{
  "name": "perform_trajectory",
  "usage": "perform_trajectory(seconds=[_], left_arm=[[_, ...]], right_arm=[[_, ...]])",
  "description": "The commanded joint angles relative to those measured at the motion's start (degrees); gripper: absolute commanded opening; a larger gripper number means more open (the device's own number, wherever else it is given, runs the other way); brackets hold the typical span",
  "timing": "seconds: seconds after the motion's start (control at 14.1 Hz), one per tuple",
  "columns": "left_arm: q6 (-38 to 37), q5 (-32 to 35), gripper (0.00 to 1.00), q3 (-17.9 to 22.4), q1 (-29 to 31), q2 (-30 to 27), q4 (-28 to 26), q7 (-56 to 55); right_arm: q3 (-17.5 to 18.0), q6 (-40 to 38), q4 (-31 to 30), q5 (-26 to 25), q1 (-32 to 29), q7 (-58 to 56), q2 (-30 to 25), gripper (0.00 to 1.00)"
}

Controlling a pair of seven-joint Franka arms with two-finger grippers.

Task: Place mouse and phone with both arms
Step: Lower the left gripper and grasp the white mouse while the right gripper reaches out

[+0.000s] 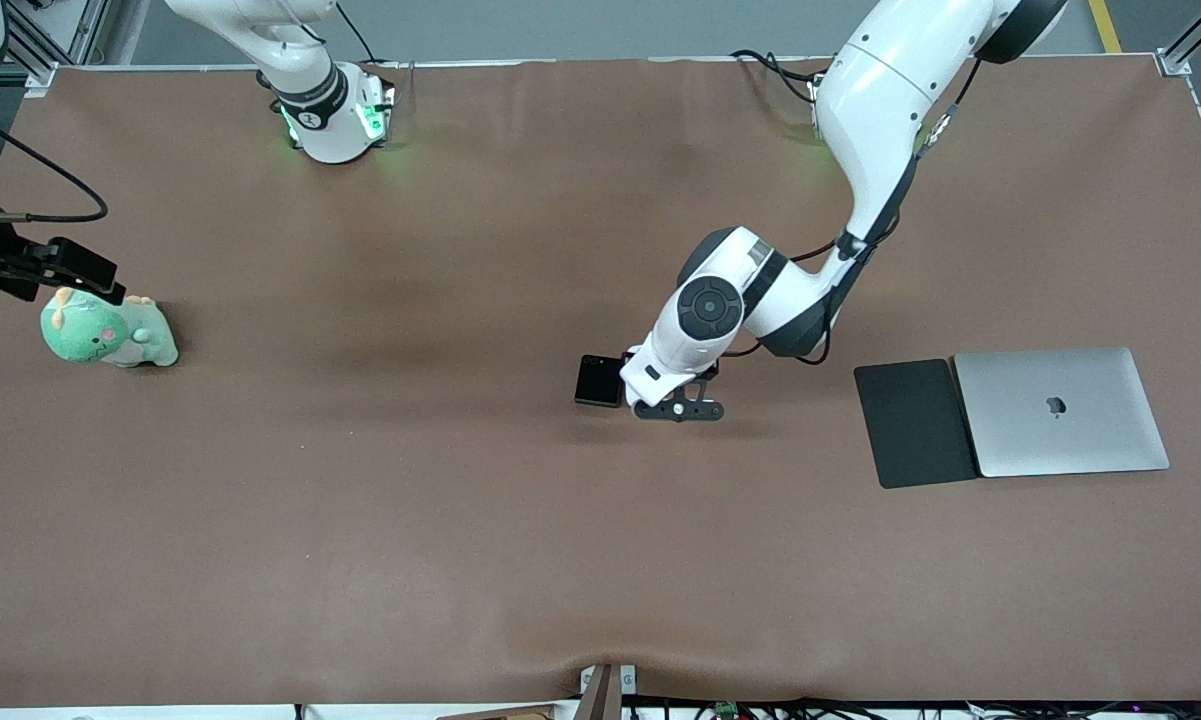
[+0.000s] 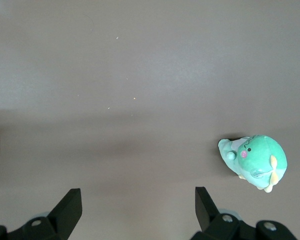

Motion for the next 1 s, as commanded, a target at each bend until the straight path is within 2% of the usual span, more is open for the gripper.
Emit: perform_trajectory(seconds=[0.0, 0.14, 0.5, 0.92], left_arm=[[1.61, 1.25, 0.82, 0.55, -1.51, 1.88, 1.78, -3.59], [1.70, 1.25, 0.81, 0.73, -2.38, 2.67, 2.22, -3.95], [2.84, 1.25, 0.81, 4.41, -6.42, 4.08, 2.57, -4.56], [2.93, 1.51, 0.79, 4.68, -6.96, 5.05, 2.57, -4.57]], right_arm=[[0.61, -0.03, -0.07, 0.20, -0.83, -0.08, 0.01, 1.00], [0.61, -0.03, -0.07, 0.20, -0.83, -0.08, 0.01, 1.00], [0.61, -0.03, -0.07, 0.20, -0.83, -0.08, 0.01, 1.00], [0.61, 0.67, -0.07, 0.20, -0.39, 0.01, 0.45, 1.00]])
